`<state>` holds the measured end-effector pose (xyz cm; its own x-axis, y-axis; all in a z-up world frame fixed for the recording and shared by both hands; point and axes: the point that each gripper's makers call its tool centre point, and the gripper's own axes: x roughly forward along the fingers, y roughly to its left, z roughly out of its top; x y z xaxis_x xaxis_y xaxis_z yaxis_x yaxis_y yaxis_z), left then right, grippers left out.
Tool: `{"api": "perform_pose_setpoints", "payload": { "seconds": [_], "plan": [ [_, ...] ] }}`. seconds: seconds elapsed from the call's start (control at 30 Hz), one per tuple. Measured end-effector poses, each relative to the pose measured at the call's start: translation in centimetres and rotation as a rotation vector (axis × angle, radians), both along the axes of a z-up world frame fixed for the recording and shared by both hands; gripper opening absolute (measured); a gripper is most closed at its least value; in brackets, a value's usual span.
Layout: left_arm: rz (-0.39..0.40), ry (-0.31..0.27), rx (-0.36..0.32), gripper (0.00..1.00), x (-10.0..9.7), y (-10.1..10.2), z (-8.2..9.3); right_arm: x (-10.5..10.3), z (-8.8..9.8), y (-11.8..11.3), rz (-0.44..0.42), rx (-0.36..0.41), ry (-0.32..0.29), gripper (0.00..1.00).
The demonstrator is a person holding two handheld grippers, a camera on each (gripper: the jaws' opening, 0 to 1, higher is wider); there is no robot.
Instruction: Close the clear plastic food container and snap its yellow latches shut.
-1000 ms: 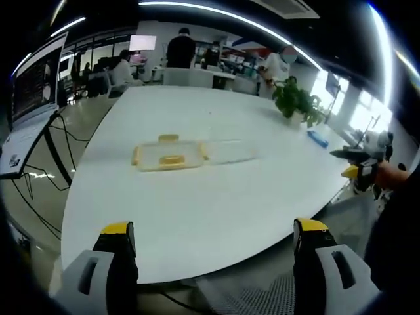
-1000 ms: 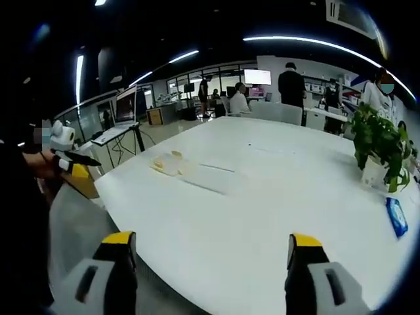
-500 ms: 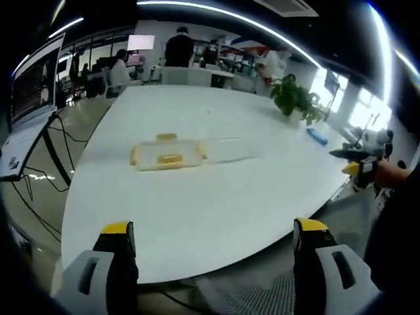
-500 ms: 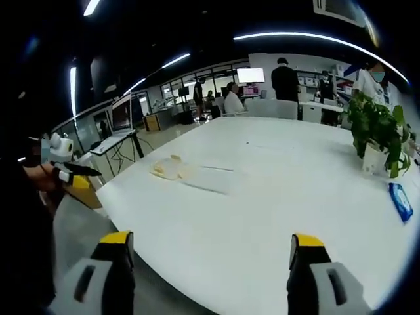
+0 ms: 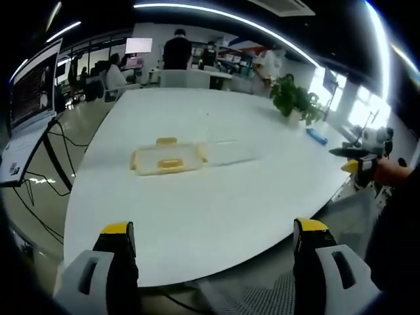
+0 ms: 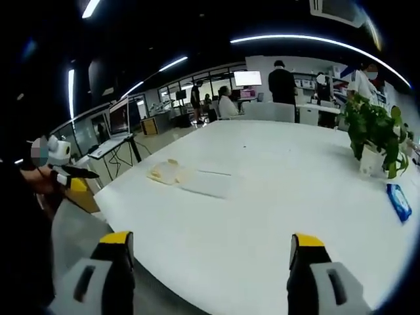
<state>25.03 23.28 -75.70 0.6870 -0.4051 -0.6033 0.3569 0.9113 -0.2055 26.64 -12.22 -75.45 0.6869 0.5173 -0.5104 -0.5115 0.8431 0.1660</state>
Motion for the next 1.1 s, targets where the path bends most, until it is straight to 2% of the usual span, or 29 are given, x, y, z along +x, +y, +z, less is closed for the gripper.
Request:
{"api": "perform_pose_setpoints", "payload": {
  "seconds": [0.57, 1.1],
  "plan": [
    [-0.018, 0.009, -0.012, 0.99, 0.3, 0.0, -0.3, -1.4, 0.1, 0.2, 0.010, -0.046, 0.006, 1.00],
    [-0.005, 0.015, -0.028, 0.98, 0.9, 1.3, -0.6, -1.0, -0.3, 1.5, 0.007, -0.047, 0.014, 1.00]
  ]
}}
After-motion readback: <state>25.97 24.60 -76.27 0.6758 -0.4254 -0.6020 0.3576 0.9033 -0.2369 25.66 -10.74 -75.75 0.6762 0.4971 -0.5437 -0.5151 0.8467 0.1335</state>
